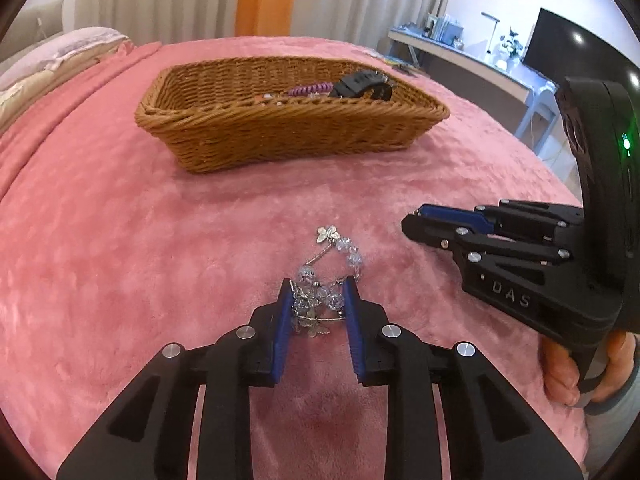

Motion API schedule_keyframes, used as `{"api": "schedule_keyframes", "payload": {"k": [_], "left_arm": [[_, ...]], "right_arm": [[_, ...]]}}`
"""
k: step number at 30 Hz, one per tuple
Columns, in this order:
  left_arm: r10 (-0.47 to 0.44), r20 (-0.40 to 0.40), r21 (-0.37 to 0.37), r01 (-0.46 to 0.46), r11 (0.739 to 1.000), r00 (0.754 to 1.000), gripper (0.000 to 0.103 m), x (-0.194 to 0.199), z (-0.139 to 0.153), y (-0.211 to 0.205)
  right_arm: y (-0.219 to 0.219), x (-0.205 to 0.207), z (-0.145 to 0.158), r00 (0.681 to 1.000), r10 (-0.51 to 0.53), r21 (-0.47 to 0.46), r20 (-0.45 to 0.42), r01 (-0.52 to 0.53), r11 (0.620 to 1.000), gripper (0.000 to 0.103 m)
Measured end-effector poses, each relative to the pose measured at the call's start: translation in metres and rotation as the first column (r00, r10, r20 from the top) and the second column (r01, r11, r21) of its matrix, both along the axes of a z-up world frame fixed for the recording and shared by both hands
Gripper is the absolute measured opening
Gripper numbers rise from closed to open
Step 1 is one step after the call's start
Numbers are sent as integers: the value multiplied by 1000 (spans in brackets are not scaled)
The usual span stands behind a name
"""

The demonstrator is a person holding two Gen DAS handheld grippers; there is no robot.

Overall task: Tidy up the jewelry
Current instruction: 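Carry the keyring and beaded bracelet into the basket and open both tools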

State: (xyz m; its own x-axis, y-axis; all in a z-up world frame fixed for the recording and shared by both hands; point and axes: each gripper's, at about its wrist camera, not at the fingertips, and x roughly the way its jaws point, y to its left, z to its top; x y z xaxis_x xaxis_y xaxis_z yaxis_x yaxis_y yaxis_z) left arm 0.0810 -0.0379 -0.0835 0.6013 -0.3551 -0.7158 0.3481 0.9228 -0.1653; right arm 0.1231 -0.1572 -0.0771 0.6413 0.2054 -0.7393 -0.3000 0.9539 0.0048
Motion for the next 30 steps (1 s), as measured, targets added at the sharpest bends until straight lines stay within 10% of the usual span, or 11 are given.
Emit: {"api": "schedule_keyframes", "payload": {"k": [20, 30], "left_arm": [[-2, 312, -150, 51, 987, 950, 23, 21, 135, 4], [87, 262, -242, -23, 970, 961, 23, 119, 120, 2]], "right_arm": [[-20, 26, 137, 981, -12, 131, 192, -13, 991, 14], [-17, 136, 116, 995, -85, 129, 57, 77, 989, 14]]}}
